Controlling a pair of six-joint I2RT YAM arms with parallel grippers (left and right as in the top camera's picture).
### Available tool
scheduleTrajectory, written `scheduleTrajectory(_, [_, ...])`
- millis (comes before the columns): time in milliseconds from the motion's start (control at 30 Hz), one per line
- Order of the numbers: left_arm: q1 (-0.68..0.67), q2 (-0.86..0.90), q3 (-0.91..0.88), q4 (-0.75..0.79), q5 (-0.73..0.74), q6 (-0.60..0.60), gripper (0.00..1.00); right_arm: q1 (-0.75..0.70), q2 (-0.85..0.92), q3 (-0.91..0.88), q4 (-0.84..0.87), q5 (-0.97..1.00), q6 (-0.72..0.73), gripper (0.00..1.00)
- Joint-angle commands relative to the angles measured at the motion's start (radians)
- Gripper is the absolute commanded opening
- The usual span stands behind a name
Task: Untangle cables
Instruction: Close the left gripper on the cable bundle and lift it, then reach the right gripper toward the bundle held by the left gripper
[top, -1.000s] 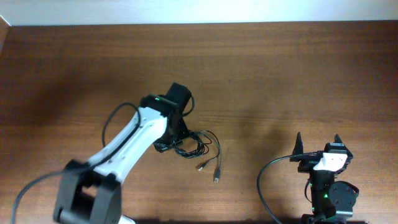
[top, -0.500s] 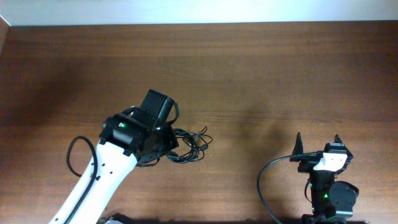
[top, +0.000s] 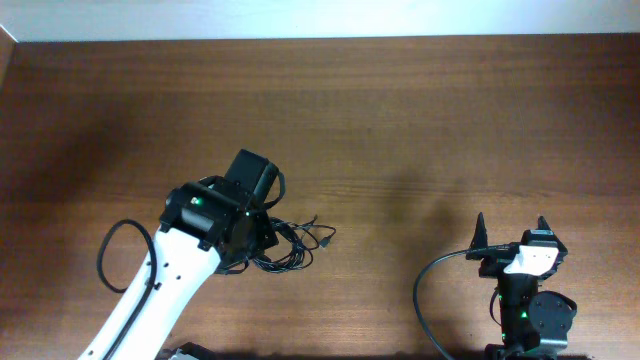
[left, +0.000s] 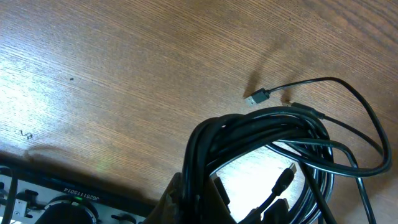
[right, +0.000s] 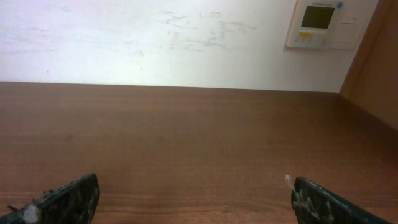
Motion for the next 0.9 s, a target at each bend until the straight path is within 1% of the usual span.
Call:
scheduleTrajectory(0, [-0.002,-0.017,0.017,-0.007,-0.007,-0.01,0.0,0.005,-0.005,-0.005,-0.006,0.008,0.005,0.98])
scheduleTrajectory(100, [-0.002,-0.017,0.017,-0.021,-0.007,-0.01,0.0,0.005,-0.005,-0.005,-0.005,0.007,0.005,0.98])
scheduleTrajectory(167, [-0.002,-0.017,0.017,-0.021,-0.007,-0.01,0.0,0.005,-0.005,-0.005,-0.004,-0.029,0.052,0.98])
scheduleTrajectory(233, [-0.002,-0.017,0.017,-0.021,-0.007,-0.01,0.0,0.005,-0.005,-0.005,-0.004,-0.029,0.152,0.99])
scheduleTrajectory(267, [-0.002,-0.017,0.017,-0.02,-0.007,-0.01,0.0,0.005,-0.005,-0.005,-0.003,-0.03,0.237,0.98])
scheduleTrajectory(300, [-0.002,-0.017,0.017,-0.02,-0.007,-0.01,0.0,0.005,-0.005,-0.005,-0.003,-0.05,0.364,0.98])
scheduleTrajectory(333, [-0.002,-0.017,0.017,-0.02,-0.007,-0.01,0.0,0.005,-0.005,-0.005,0.003,-0.108,0.491,0.99])
scheduleTrajectory(400, [-0.002,-0.017,0.017,-0.02,-0.013,-0.01,0.0,0.005,-0.005,-0.005,0.02,-0.308,0.64,0.98])
scheduleTrajectory(467, [-0.002,-0.017,0.016,-0.002,-0.015,-0.01,0.0,0.005,-0.005,-0.005,0.026,-0.498,0.729,0.98])
scheduleTrajectory(500, [-0.002,-0.017,0.016,0.013,-0.015,-0.01,0.0,0.005,-0.005,-0.005,0.026,-0.679,0.81,0.99])
scheduleTrajectory(533, [-0.002,-0.017,0.016,0.024,-0.015,-0.01,0.0,0.005,-0.005,-0.005,0.025,-0.783,0.853,0.98])
scheduleTrajectory(567, [-0.002,-0.017,0.016,0.033,-0.015,-0.01,0.0,0.005,-0.005,-0.005,0.025,-0.886,0.896,0.98])
scheduleTrajectory(600, [-0.002,-0.017,0.016,0.037,-0.015,-0.01,0.0,0.005,-0.005,-0.005,0.026,-0.926,0.926,0.98])
scheduleTrajectory(667, [-0.002,-0.017,0.016,0.057,-0.015,-0.01,0.0,0.005,-0.005,-0.005,0.026,-0.94,0.942,0.98])
scheduleTrajectory(700, [-0.002,-0.017,0.016,0.066,-0.015,-0.01,0.0,0.005,-0.005,-0.005,0.026,-0.94,1.004,0.98])
scheduleTrajectory(733, [-0.002,-0.017,0.016,0.074,-0.014,-0.01,0.0,0.005,-0.005,-0.005,0.026,-0.953,1.123,0.98])
scheduleTrajectory(767, [-0.002,-0.017,0.016,0.078,-0.014,-0.01,0.0,0.005,-0.005,-0.005,0.025,-0.961,1.148,0.98])
scheduleTrajectory(867, [-0.002,-0.017,0.016,0.102,-0.005,-0.01,0.0,0.005,-0.005,-0.005,0.022,-0.908,1.124,0.98])
